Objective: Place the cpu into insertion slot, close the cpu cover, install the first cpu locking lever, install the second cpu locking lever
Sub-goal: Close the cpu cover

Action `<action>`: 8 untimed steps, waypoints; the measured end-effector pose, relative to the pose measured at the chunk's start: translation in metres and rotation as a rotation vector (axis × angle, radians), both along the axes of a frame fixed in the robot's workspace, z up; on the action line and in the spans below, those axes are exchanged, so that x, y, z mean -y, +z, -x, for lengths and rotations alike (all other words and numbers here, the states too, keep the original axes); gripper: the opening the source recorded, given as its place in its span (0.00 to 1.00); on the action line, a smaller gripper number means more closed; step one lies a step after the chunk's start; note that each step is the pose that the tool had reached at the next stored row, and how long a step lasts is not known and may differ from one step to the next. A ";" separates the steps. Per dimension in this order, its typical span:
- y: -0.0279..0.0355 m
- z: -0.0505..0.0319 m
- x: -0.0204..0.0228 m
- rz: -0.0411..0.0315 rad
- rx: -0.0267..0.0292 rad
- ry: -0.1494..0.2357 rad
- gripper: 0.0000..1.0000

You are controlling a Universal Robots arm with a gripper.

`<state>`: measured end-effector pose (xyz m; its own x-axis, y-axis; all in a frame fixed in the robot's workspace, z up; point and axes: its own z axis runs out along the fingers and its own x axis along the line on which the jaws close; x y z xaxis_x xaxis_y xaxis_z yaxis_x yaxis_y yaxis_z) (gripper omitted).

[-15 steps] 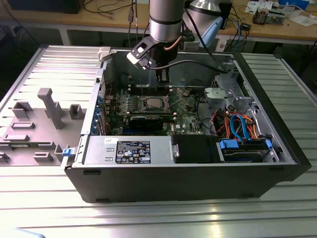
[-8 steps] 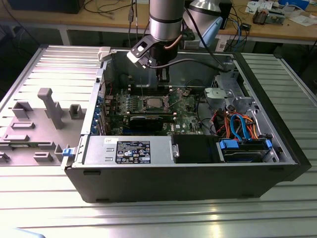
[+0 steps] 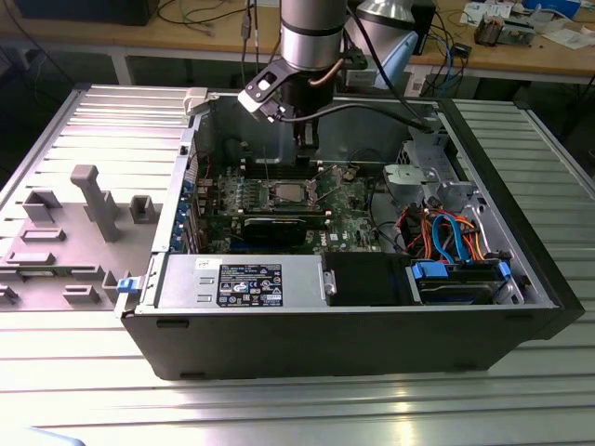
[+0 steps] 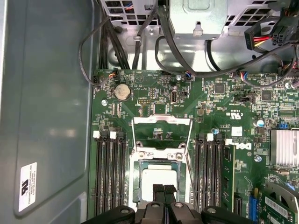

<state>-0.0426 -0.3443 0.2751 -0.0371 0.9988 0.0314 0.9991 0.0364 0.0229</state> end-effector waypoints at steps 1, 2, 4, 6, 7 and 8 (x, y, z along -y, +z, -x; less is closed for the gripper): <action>0.0017 0.0000 0.0000 0.0000 0.0000 0.000 0.11; 0.0034 0.0000 0.0000 0.0000 0.0001 0.000 0.11; 0.0057 0.0000 0.0000 -0.0001 0.0000 0.000 0.11; 0.0059 0.0000 0.0000 -0.0002 0.0001 0.000 0.11; 0.0059 0.0000 0.0000 -0.0002 0.0001 0.000 0.11; 0.0060 0.0000 0.0000 0.0000 0.0000 0.000 0.11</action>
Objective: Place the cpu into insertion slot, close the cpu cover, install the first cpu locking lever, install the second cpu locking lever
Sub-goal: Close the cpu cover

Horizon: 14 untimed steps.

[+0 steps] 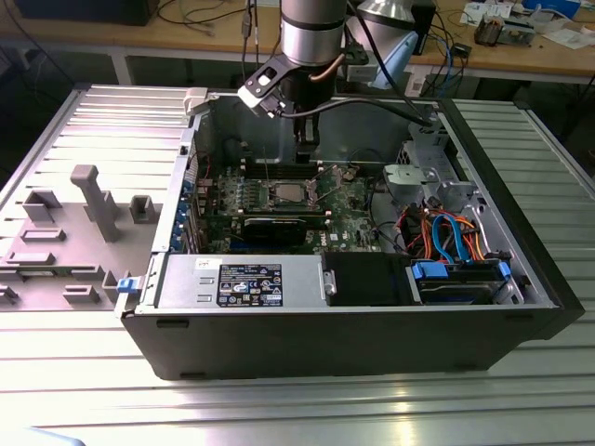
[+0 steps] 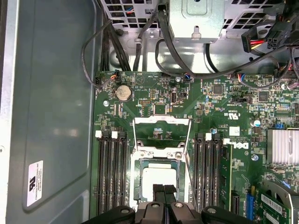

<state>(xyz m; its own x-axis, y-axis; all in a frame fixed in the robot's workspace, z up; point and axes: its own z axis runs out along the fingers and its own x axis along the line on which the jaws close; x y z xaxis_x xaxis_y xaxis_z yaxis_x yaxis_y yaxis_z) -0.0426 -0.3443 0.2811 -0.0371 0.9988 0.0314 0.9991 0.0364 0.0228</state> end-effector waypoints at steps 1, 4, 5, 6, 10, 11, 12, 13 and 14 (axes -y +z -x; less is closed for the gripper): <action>0.0000 0.0000 0.0000 -0.0001 0.0001 0.000 0.11; 0.0001 -0.0005 0.0000 0.0001 0.0000 0.000 0.11; 0.0001 -0.0008 0.0001 0.0002 -0.0001 0.000 0.11; 0.0001 -0.0011 0.0000 0.0001 -0.0001 0.000 0.11; 0.0000 -0.0034 0.0000 0.0001 0.0000 0.000 0.11; 0.0000 -0.0039 0.0000 0.0000 0.0000 0.000 0.11; 0.0001 -0.0044 0.0000 0.0001 0.0000 0.000 0.11; 0.0000 -0.0051 0.0000 0.0001 0.0000 0.000 0.11; 0.0000 -0.0058 0.0000 0.0000 0.0001 0.000 0.11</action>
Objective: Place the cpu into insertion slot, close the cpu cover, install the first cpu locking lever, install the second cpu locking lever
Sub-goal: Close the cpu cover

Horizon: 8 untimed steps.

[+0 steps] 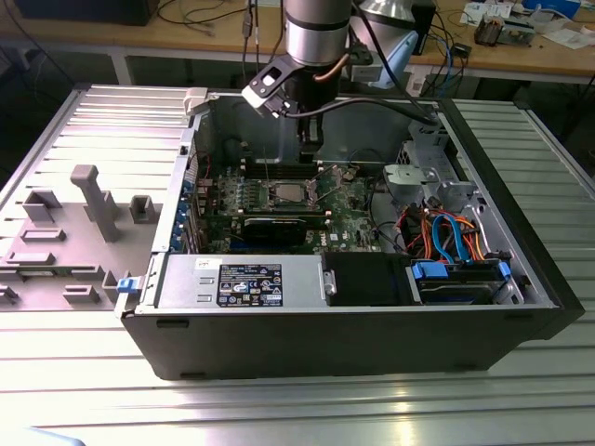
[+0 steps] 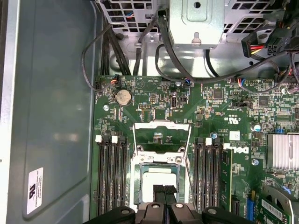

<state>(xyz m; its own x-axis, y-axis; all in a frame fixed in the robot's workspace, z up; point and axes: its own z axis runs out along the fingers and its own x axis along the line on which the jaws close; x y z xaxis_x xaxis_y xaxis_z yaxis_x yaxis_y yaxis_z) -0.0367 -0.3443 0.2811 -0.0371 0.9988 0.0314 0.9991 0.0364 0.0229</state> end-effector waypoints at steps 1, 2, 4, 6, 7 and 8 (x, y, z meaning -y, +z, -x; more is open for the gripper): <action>0.0000 -0.0010 0.0000 0.0000 0.0000 0.000 0.11; 0.0000 -0.0016 0.0000 0.0000 0.0000 0.000 0.11; 0.0000 -0.0034 0.0000 0.0001 0.0000 0.000 0.11; 0.0000 -0.0046 0.0000 0.0000 -0.0001 0.000 0.11; 0.0000 -0.0053 0.0000 0.0000 0.0000 0.000 0.11; -0.0001 -0.0057 -0.0001 0.0000 0.0000 0.000 0.11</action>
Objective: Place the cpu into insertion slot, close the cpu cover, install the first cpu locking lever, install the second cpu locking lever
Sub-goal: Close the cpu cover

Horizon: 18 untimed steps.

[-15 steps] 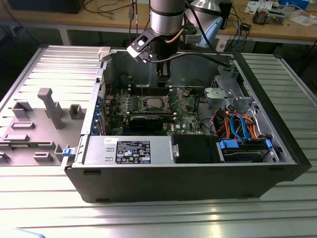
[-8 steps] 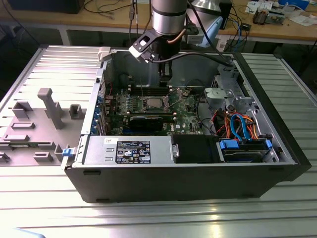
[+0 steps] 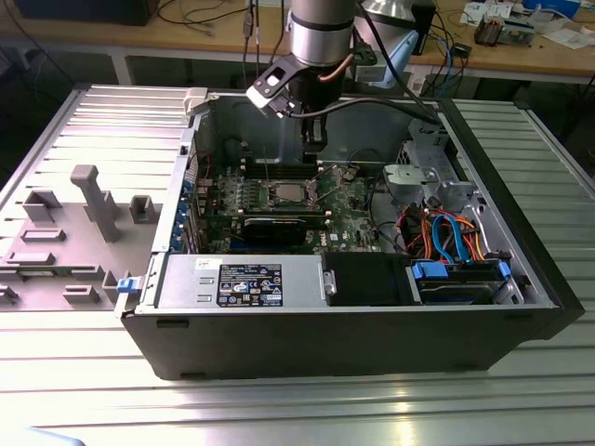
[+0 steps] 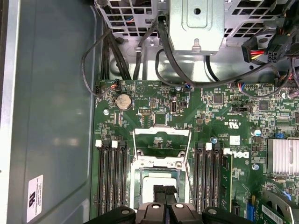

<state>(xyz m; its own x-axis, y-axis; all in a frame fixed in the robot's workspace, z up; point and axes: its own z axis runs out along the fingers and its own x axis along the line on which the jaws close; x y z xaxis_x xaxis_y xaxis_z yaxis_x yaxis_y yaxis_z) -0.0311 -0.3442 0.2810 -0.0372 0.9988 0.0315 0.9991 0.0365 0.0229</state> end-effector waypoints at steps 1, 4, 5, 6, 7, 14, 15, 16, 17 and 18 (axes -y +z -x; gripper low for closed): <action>-0.0001 -0.0005 0.0000 -0.0001 0.0001 0.000 0.11; -0.0001 -0.0013 -0.0001 0.0000 0.0000 0.000 0.11; -0.0002 -0.0017 -0.0001 0.0000 0.0000 0.000 0.11; -0.0002 -0.0019 -0.0001 0.0000 0.0000 0.000 0.11; -0.0003 -0.0021 -0.0001 0.0000 0.0000 0.000 0.11; -0.0042 -0.0022 0.0000 0.0004 -0.0001 0.000 0.11; -0.0044 -0.0026 -0.0001 0.0002 -0.0001 0.000 0.11; -0.0048 -0.0048 -0.0001 -0.0002 0.0000 0.000 0.11; -0.0050 -0.0069 -0.0001 -0.0002 0.0000 0.000 0.11; -0.0051 -0.0087 -0.0001 -0.0002 0.0000 0.000 0.11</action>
